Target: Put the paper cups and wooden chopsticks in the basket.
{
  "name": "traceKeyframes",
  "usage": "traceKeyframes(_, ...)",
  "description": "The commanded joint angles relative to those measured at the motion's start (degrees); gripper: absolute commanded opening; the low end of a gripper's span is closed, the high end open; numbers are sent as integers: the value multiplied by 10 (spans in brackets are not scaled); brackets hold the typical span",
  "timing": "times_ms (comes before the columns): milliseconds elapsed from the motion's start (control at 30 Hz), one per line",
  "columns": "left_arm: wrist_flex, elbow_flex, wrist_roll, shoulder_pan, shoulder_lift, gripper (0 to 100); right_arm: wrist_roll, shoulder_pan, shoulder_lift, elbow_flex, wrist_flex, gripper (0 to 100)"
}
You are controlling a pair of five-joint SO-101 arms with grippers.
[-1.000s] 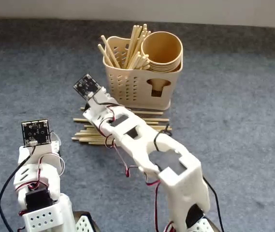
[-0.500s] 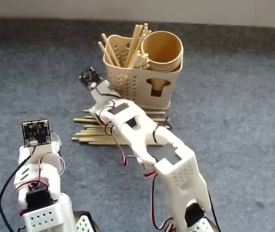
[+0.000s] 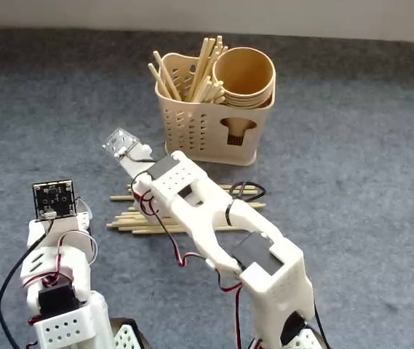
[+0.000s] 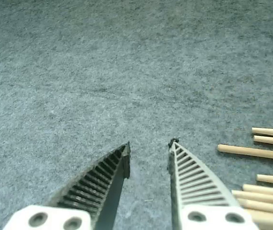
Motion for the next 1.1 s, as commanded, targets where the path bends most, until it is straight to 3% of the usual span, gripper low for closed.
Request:
traceKeyframes(0,1,11,3,1,-7,144,9,-2,-49,-7,68,26)
traceKeyframes(267,1,11,3,1,-7,144,9,8,-184,-7,195,26)
traceKeyframes(500,1,11,3,1,-7,144,10,9,-239,2,226,26)
traceKeyframes(633,1,11,3,0,-7,144,70,4,-240,29,276,21)
traceKeyframes(867,1,11,3,0,-7,144,96,5,-240,164,141,5)
traceKeyframes(1067,1,11,3,0,-7,144,96,6,-241,213,92,6)
